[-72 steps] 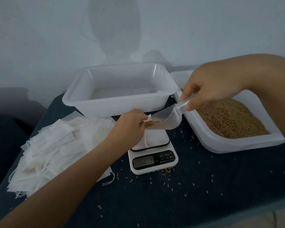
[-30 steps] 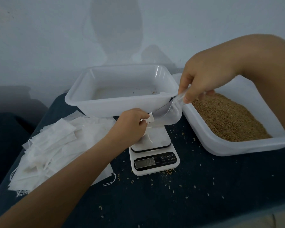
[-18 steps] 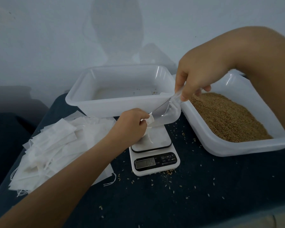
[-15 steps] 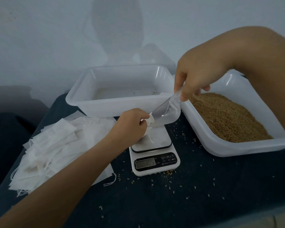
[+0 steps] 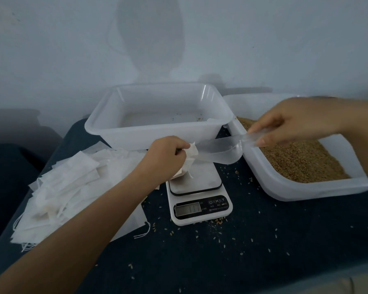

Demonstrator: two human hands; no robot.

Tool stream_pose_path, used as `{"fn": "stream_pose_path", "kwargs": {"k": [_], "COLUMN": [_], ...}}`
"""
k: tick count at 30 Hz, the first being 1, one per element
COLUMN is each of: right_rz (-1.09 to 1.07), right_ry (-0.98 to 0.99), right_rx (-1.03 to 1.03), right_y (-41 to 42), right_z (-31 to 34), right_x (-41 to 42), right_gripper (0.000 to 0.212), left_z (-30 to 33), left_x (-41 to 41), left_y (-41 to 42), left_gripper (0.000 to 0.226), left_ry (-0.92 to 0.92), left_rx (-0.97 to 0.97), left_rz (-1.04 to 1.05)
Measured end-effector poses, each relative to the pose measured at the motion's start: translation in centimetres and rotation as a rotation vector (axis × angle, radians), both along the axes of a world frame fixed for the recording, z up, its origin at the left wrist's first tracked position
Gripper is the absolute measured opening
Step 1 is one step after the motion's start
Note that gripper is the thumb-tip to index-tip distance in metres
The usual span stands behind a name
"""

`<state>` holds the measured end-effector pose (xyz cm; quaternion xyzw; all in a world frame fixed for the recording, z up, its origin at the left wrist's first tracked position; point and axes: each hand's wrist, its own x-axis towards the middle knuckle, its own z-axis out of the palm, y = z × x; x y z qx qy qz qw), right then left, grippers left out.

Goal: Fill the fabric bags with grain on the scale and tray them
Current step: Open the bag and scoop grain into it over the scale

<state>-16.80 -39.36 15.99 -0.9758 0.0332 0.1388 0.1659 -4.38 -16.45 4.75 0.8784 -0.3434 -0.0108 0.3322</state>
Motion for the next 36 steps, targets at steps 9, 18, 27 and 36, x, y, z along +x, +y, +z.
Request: {"fn": "stream_pose_path", "kwargs": {"k": [9, 18, 27, 36], "right_rz": [-0.388, -0.467, -0.516, -0.537], "right_ry": [-0.401, -0.466, -0.48, -0.477], "right_rx": [0.581, 0.65, 0.7, 0.709], "right_y": [-5.2, -5.4, -5.7, -5.3], "right_z": [-3.4, -5.1, -6.1, -6.4], "right_x": [-3.7, -3.1, -3.4, -3.3], "right_gripper": [0.032, 0.034, 0.033, 0.035], "left_z": [0.1, -0.4, -0.5, -1.1], "left_x": [0.1, -1.1, -0.5, -0.5], "left_y": [-0.7, -1.8, 1.5, 2.1], "left_gripper": [0.033, 0.033, 0.047, 0.047], "left_ry": [-0.02, 0.06, 0.076, 0.083], "left_rx": [-0.03, -0.082, -0.211, -0.232], "left_rz": [-0.012, -0.07, 0.032, 0.043]}}
